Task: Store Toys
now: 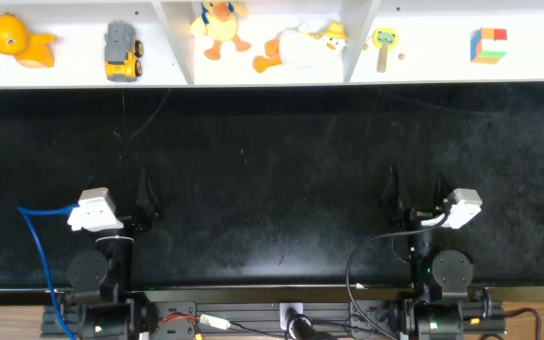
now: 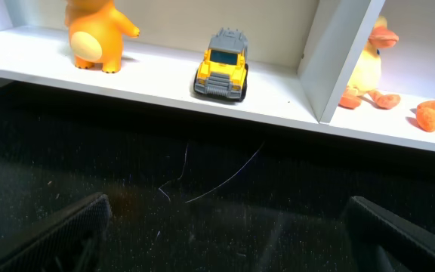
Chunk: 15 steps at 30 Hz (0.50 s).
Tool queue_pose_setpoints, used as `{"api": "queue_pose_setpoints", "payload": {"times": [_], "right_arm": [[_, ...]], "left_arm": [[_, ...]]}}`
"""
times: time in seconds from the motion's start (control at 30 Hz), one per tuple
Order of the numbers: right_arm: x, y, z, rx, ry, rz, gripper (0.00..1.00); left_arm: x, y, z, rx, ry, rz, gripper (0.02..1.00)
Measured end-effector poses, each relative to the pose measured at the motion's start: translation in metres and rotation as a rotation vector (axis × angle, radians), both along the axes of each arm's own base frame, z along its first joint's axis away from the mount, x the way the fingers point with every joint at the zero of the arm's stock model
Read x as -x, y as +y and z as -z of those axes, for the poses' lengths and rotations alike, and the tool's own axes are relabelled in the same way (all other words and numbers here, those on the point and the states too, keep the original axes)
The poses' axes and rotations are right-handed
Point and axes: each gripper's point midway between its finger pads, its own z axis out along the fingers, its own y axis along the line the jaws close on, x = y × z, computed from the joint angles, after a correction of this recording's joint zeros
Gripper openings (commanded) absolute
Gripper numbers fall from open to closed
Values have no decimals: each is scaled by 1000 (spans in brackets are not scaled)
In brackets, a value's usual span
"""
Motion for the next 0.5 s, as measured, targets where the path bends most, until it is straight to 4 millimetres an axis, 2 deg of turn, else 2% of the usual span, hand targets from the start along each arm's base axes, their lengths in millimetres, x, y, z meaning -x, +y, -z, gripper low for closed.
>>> {"api": "queue_pose_setpoints", "payload": {"times": [0.5], "right_arm": [[0,0,0,0,0,0,993]], "left_arm": [[0,0,0,0,0,0,998]]}}
